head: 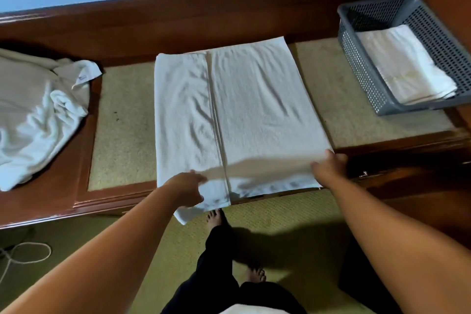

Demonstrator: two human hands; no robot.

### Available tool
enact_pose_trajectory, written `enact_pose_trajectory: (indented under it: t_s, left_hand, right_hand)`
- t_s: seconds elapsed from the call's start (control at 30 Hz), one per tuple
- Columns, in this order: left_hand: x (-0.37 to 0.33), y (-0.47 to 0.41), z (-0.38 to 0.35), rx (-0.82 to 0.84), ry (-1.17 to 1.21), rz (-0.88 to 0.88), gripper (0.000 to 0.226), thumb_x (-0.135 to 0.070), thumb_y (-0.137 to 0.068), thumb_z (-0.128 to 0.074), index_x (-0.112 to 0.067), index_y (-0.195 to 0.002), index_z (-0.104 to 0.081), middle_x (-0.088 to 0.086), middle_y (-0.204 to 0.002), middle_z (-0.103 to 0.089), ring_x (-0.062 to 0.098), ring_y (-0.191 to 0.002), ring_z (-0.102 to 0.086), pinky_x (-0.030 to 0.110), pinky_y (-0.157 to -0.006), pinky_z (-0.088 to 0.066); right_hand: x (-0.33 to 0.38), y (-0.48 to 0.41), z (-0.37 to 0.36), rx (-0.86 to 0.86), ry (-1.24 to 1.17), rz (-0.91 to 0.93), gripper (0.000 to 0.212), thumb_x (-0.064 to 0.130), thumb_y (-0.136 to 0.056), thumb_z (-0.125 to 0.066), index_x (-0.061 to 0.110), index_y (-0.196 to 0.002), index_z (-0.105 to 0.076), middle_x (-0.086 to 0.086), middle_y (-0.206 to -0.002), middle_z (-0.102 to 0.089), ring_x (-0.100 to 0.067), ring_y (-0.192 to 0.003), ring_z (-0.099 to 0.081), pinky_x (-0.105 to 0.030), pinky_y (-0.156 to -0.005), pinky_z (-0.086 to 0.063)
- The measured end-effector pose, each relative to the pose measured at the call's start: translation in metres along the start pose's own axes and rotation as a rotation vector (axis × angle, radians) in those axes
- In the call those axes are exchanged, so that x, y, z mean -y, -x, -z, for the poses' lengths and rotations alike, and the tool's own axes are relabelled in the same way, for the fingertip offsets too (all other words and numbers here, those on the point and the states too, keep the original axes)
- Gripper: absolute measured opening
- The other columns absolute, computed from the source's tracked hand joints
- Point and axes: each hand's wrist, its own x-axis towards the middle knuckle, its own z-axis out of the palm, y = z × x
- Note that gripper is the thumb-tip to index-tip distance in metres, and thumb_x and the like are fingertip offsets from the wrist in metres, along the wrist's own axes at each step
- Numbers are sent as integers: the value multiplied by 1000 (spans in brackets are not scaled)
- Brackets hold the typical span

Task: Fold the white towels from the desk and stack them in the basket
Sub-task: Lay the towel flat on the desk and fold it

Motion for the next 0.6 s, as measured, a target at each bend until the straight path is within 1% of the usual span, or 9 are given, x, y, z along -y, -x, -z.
enact_pose_trajectory:
  t_s: [0.07, 0.13, 0.17, 0.23, 0.33, 0.4, 0.47, 0.53, 0.6]
  left_hand:
    - [5, -2, 7, 42, 24, -8, 68, -30, -94, -65, -35, -155, -34, 3, -166, -20, 18, -150, -28, 29, -119, -25]
    - [8, -1, 8, 53, 35, -12, 68, -30, -94, -66, -38, -154, -34, 2, -167, -17, 19, -148, -33, 29, -118, -27]
    - [9, -1, 8, 50, 36, -17, 69, -29, -94, -66, -39, -154, -34, 1, -168, -15, 20, -146, -35, 29, -117, -29]
    - [12, 1, 7, 45, 41, -32, 70, -29, -94, -65, -42, -155, -31, -1, -168, -11, 21, -145, -37, 31, -117, -32]
    - [19, 6, -1, 29, 71, -61, 71, -30, -95, -64, -44, -155, -29, -3, -168, -6, 20, -144, -40, 31, -115, -35]
    - [23, 10, -6, -5, 125, -74, 68, -30, -95, -63, -45, -153, -32, -6, -168, -7, 18, -143, -42, 30, -114, -37]
    - [26, 13, -11, -25, 210, -74, 64, -30, -95, -63, -42, -152, -36, -9, -168, -6, 18, -145, -38, 30, -114, -35]
    - [27, 15, -14, -26, 309, -66, 58, -30, -96, -63, -35, -150, -43, -9, -168, -6, 17, -148, -32, 28, -115, -30]
    - [26, 16, -17, -60, 401, -59, 46, -29, -97, -62, -30, -142, -53, -8, -167, -14, 14, -149, -31, 26, -114, -27]
  right_hand:
    - [-2, -6, 0, -31, -7, -34, 75, 29, -88, -73, 1, -147, -36, -21, -150, -23, -40, -127, -45, -38, -111, -34]
    - [-5, -10, -1, -58, 29, -36, 92, 35, -85, -77, 3, -154, -25, -20, -153, -22, -45, -131, -38, -46, -111, -34]
    - [-6, -13, -3, -63, 55, -15, 94, 36, -85, -77, 6, -155, -24, -20, -153, -24, -47, -132, -36, -49, -110, -33]
    - [-10, -20, -5, -51, 115, 40, 88, 36, -84, -77, 7, -153, -31, -23, -149, -37, -46, -131, -38, -49, -109, -32]
    - [-7, -23, -3, -2, 41, 60, 64, 31, -82, -78, 5, -135, -52, -21, -128, -61, -42, -119, -55, -43, -99, -44]
    - [-4, -16, 1, 32, -16, 95, 46, 26, -83, -76, 5, -120, -59, -19, -116, -67, -39, -106, -62, -40, -87, -51]
    - [-1, -5, 4, 18, -34, 138, 34, 26, -84, -71, 8, -111, -59, -17, -110, -68, -37, -98, -64, -37, -79, -50]
    - [4, 11, 3, -1, -27, 182, 33, 30, -89, -68, 10, -114, -58, -16, -112, -68, -37, -100, -64, -39, -79, -51]
    - [13, 31, -3, -8, -28, 238, 40, 32, -94, -64, 11, -126, -55, -16, -118, -67, -39, -107, -63, -42, -85, -52]
